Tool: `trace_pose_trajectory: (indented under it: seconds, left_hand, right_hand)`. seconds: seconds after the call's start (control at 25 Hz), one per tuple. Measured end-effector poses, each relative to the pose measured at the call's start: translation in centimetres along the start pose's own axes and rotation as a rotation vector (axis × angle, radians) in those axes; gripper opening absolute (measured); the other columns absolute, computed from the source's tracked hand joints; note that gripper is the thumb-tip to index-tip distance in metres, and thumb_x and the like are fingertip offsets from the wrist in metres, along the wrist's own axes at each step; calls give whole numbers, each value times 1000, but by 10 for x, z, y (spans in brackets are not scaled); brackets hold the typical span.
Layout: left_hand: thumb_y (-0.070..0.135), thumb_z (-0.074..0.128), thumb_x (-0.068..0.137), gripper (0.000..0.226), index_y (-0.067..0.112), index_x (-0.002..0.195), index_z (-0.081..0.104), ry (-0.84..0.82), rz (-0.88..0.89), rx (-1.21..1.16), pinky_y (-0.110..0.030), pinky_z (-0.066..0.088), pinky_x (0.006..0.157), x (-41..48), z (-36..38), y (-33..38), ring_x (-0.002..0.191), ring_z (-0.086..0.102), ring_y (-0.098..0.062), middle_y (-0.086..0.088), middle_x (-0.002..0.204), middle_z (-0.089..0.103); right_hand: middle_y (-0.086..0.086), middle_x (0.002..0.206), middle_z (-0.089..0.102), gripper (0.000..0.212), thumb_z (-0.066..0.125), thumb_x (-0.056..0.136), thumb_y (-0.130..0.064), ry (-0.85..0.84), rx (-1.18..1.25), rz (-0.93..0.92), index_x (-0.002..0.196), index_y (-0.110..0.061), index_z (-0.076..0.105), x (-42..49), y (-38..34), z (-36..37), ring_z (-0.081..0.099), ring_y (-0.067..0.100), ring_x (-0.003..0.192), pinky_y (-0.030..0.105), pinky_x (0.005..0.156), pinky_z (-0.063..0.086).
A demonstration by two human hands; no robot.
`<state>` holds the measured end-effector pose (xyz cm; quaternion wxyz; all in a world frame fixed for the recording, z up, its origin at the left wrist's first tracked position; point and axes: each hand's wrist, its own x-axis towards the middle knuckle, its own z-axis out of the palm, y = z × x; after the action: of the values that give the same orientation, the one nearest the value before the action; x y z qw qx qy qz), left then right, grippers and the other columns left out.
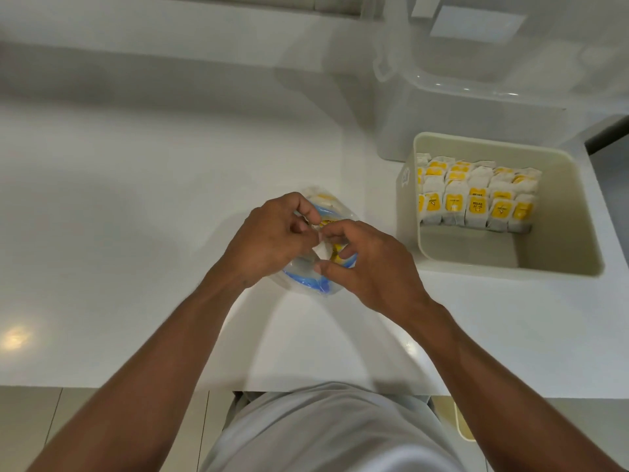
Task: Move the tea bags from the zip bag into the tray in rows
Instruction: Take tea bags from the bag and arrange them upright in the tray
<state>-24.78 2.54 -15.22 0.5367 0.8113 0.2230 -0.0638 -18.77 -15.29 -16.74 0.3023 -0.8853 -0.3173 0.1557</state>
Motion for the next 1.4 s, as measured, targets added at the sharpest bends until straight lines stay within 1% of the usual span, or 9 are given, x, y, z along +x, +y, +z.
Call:
trace_pose_trajectory:
  seconds: [0.2, 0.28, 0.4, 0.56, 0.8, 0.96, 1.08, 1.24, 1.4]
  left_hand:
    - [19, 73, 86, 9, 23, 91, 67, -2, 14, -209, -35, 51, 73, 1, 2, 4, 63, 66, -14, 6, 73, 71]
    - [23, 68, 89, 7, 30, 91, 67, 79, 57, 22, -33, 53, 73, 2, 2, -2, 69, 67, -12, 10, 81, 72]
    - [39, 59, 92, 11, 39, 97, 69, 71, 135, 632, -28, 50, 69, -2, 7, -4, 84, 63, -12, 17, 94, 70]
    - [51, 49, 96, 22, 40, 103, 66, -28, 224, 857, -26, 36, 67, 4, 27, -2, 86, 56, -13, 13, 99, 65]
    - [52, 56, 92, 23, 42, 112, 63, -105, 228, 883, -24, 34, 70, 10, 38, 5, 97, 58, -11, 17, 104, 62]
    - [43, 54, 94, 18, 31, 104, 63, -45, 252, 892, -20, 30, 63, 8, 50, 2, 85, 51, -10, 14, 91, 53]
    - [45, 54, 94, 16, 30, 95, 60, -76, 224, 883, -25, 37, 67, 8, 49, 0, 89, 59, -13, 12, 92, 58]
    - [49, 61, 88, 14, 36, 93, 61, -71, 96, 710, -30, 47, 73, 12, 19, 11, 87, 61, -16, 16, 89, 64]
    - [36, 71, 86, 7, 32, 89, 67, -46, 134, 351, -42, 55, 79, 12, -17, 21, 82, 66, -15, 11, 82, 69]
  right_hand:
    - [-12, 94, 72, 19, 64, 91, -34, 119, 26, 29, 109, -31, 66, 6, -2, -3, 66, 9, 80, 32, 73, 55]
    - [-12, 90, 72, 16, 57, 95, -32, 141, 53, 78, 109, -31, 66, 7, -2, -7, 67, 9, 79, 31, 71, 54]
    - [-12, 81, 69, 17, 49, 100, -27, 184, 122, 138, 106, -28, 65, 7, -2, -13, 66, 8, 74, 34, 69, 55]
    - [-14, 82, 66, 17, 47, 101, -27, 187, 108, 114, 106, -28, 63, 6, -3, -21, 66, 11, 76, 37, 69, 58]
    - [-17, 84, 66, 15, 51, 100, -26, 185, 149, 104, 106, -28, 64, 9, -4, -26, 67, 10, 79, 35, 71, 59]
    - [-15, 89, 68, 16, 52, 99, -25, 203, 141, 97, 106, -27, 66, 10, -5, -27, 66, 10, 78, 36, 71, 57]
    - [-12, 91, 70, 16, 53, 98, -24, 213, 122, 77, 107, -25, 67, 11, -5, -29, 67, 11, 79, 37, 71, 57]
    - [-14, 88, 69, 14, 53, 99, -26, 220, 144, 111, 107, -28, 64, 12, -6, -34, 67, 10, 77, 36, 69, 58]
    - [-12, 92, 70, 15, 52, 99, -27, 227, 140, 131, 110, -30, 61, 13, -8, -40, 68, 9, 77, 37, 68, 59]
